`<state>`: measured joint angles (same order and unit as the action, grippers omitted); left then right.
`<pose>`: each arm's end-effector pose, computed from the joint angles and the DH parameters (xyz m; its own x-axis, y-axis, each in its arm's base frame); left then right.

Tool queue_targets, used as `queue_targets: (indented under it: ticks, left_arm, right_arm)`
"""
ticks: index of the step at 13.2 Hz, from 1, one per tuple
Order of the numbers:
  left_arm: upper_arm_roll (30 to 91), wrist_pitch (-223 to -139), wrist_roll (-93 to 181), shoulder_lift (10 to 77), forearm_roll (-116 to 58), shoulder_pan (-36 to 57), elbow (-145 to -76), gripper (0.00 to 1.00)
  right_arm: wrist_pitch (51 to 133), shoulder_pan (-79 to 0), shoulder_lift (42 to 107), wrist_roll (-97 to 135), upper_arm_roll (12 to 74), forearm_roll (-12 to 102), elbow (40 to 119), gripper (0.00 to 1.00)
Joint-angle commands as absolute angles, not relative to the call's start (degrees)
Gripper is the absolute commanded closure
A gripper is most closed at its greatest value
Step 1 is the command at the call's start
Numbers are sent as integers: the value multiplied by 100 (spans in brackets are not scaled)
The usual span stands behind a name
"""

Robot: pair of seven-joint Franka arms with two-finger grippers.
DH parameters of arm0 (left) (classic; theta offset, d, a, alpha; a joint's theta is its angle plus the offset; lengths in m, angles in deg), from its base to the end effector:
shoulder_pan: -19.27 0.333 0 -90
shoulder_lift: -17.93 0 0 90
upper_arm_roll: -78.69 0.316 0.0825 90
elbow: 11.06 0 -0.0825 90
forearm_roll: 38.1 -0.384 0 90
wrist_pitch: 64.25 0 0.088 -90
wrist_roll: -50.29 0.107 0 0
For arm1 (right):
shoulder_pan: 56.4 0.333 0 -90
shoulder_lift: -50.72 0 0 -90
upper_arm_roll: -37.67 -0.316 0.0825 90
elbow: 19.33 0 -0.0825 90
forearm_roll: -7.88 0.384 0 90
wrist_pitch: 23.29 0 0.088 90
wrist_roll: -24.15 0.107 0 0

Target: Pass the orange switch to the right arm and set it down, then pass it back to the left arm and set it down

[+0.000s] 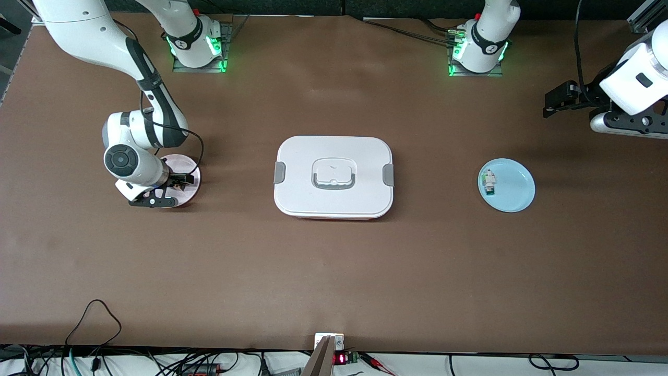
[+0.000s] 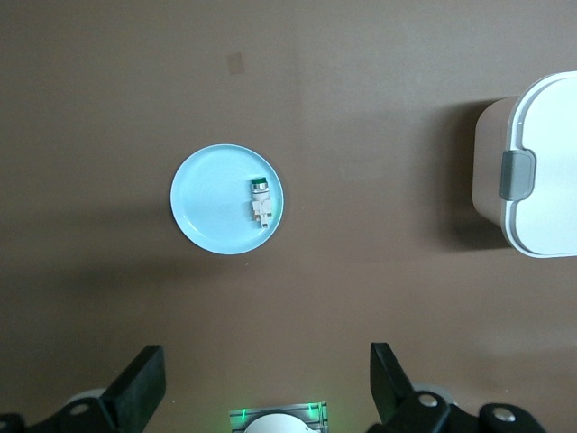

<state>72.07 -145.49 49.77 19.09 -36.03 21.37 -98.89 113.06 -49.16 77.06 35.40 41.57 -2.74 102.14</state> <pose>0.5421 -0.0465 0.6188 0.9880 -0.0748 -0.1349 -0.0704 -0.9968 0.0372 0.5531 0.0296 0.1769 0.9838 -0.0022 -0.1794 0.0281 -0.9857 0.1661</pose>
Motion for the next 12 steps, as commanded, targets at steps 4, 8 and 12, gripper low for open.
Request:
queue_targets:
  ticks: [4, 8, 12]
  left_arm:
    - [7201, -14494, 5125, 1968, -3520, 2182, -9746, 0]
    - [7201, -14494, 5125, 1968, -3520, 2182, -9755, 0]
    - [7201, -14494, 5125, 1968, -3520, 2182, -9755, 0]
  right_arm:
    - [11391, -4973, 7550, 3391, 4110, -328, 10311, 68]
    - [11391, -4973, 7436, 3382, 4075, -319, 10275, 72]
    - [10831, -4973, 7006, 3033, 3846, -319, 9698, 72]
